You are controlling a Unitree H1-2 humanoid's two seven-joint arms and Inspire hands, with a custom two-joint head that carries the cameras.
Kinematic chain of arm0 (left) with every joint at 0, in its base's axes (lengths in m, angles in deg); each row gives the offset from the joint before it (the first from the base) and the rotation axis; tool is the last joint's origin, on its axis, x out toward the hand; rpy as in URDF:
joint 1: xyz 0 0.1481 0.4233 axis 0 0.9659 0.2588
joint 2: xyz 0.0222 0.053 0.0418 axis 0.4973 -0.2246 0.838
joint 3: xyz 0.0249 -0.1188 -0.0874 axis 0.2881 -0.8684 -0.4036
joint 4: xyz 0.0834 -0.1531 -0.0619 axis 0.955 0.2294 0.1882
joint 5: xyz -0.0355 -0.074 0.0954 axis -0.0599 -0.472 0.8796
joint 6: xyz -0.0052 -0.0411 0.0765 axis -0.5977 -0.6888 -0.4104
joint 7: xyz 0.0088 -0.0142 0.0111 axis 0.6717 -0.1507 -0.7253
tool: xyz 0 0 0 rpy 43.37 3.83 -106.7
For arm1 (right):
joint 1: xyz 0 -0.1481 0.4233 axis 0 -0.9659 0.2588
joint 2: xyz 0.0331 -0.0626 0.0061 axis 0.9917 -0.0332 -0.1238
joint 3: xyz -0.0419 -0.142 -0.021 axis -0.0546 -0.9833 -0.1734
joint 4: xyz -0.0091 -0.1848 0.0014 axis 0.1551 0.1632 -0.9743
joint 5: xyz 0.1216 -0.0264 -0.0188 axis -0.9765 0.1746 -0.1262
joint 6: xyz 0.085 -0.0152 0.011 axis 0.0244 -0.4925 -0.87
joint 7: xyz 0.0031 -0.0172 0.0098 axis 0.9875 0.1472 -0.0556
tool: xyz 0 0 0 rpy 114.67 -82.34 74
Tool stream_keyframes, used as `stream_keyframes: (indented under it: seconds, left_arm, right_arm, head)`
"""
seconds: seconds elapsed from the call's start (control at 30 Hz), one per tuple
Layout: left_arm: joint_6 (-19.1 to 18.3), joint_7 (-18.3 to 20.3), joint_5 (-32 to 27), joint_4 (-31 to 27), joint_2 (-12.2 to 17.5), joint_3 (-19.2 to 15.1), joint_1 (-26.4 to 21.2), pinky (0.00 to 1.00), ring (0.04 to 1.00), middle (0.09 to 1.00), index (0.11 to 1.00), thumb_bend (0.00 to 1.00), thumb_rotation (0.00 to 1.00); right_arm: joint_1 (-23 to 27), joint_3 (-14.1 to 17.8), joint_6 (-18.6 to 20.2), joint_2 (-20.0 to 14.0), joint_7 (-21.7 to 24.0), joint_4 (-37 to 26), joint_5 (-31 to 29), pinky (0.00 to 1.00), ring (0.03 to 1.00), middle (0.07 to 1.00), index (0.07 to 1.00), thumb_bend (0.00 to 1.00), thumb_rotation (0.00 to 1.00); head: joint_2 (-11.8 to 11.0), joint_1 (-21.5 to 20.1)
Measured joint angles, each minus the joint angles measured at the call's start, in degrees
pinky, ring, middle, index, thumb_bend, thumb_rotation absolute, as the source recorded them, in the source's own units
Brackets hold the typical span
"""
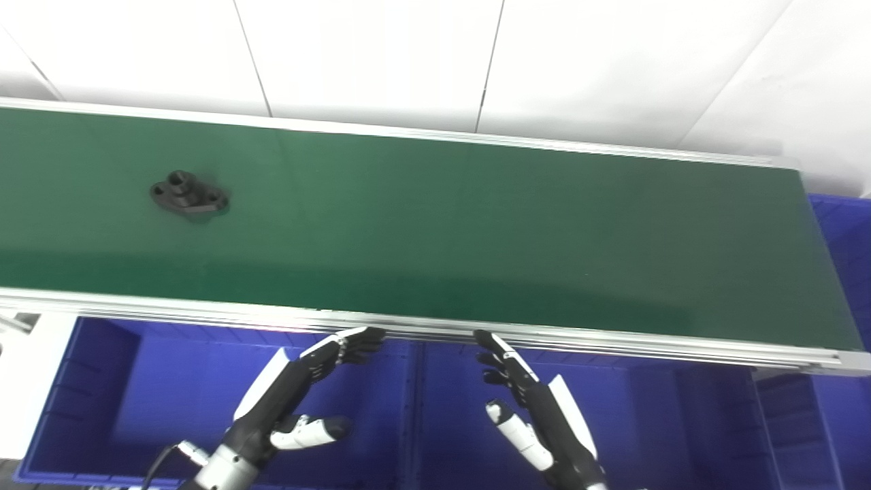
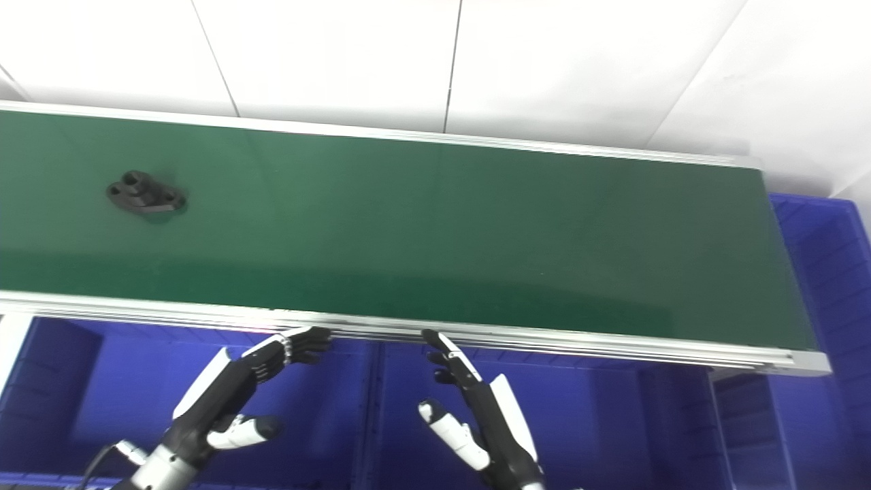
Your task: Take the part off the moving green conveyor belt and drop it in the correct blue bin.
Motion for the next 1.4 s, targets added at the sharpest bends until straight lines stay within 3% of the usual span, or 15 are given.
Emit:
stream_keyframes:
  seconds: [0.07,0.1,0.17,0.27,0.6,0.83,1.07,1.23,1.4]
  left_arm:
    - [0.0,-1.0,0.6,0.6,-0.3,1.0,0.0,0.75,0.807,0.825,0.806,0.79,0.80]
    - [0.1,-1.4,1.0,1.1,-0.6,1.4,0.0,0.75,0.807,0.825,0.805,0.80,0.79]
    - [0.1,-2.2,1.3,2.0,-0.8,2.2,0.0,0.75,0.806,0.826,0.803,0.80,0.79]
    - [0.1,-3.4,1.7,3.0,-0.8,3.0,0.0,0.74,0.799,0.821,0.797,0.81,0.77]
    - [0.1,-7.4,2.5,4.9,-0.4,5.5,-0.9,0.71,0.773,0.799,0.779,0.82,0.73]
    - [0.1,-8.8,2.2,6.6,0.7,7.5,-2.1,0.70,0.767,0.793,0.771,0.83,0.71]
    - [0.1,-10.1,2.4,7.7,0.7,8.4,-2.4,0.68,0.754,0.788,0.763,0.83,0.72]
    - [0.1,-11.2,2.8,7.9,1.0,9.5,-3.0,0.68,0.755,0.785,0.761,0.82,0.71]
    - [0.1,-11.7,2.7,8.0,1.2,10.1,-3.2,0.68,0.756,0.786,0.761,0.82,0.71]
  right_arm:
    - [0.0,0.1,-1.3,-0.6,0.0,1.0,-0.2,0.84,0.900,0.936,0.925,0.71,0.97]
    - [0.0,0.1,-2.0,-0.8,0.0,1.5,-0.3,0.83,0.898,0.937,0.928,0.71,0.94]
    - [0.0,0.2,-3.1,-1.1,-0.1,2.4,-0.4,0.82,0.899,0.937,0.931,0.73,0.92]
    - [0.3,0.4,-4.2,-1.2,-0.2,3.7,-0.3,0.81,0.896,0.936,0.935,0.77,0.90]
    - [1.0,1.0,-7.9,-1.2,-1.1,6.8,0.1,0.79,0.879,0.924,0.927,0.80,0.90]
    - [1.7,1.3,-11.3,-1.2,-2.3,9.3,0.4,0.78,0.867,0.909,0.918,0.78,0.91]
    - [1.9,1.9,-16.7,-1.0,-4.1,11.4,1.5,0.78,0.861,0.898,0.910,0.71,0.90]
    - [2.1,2.7,-17.6,-1.1,-4.3,10.8,1.7,0.73,0.836,0.875,0.886,0.71,0.86]
    - [2.2,3.5,-17.5,-1.0,-4.2,5.6,0.7,0.69,0.802,0.842,0.855,0.72,0.85]
  head:
    - [-0.2,0.2]
    - [-1.8,1.2]
    - [-1.9,1.4]
    - [-4.7,4.0]
    - [-7.1,5.0]
    - [-10.7,5.7]
    - [-11.6,6.1]
    - [-11.8,6.1]
    - [-11.5,5.4]
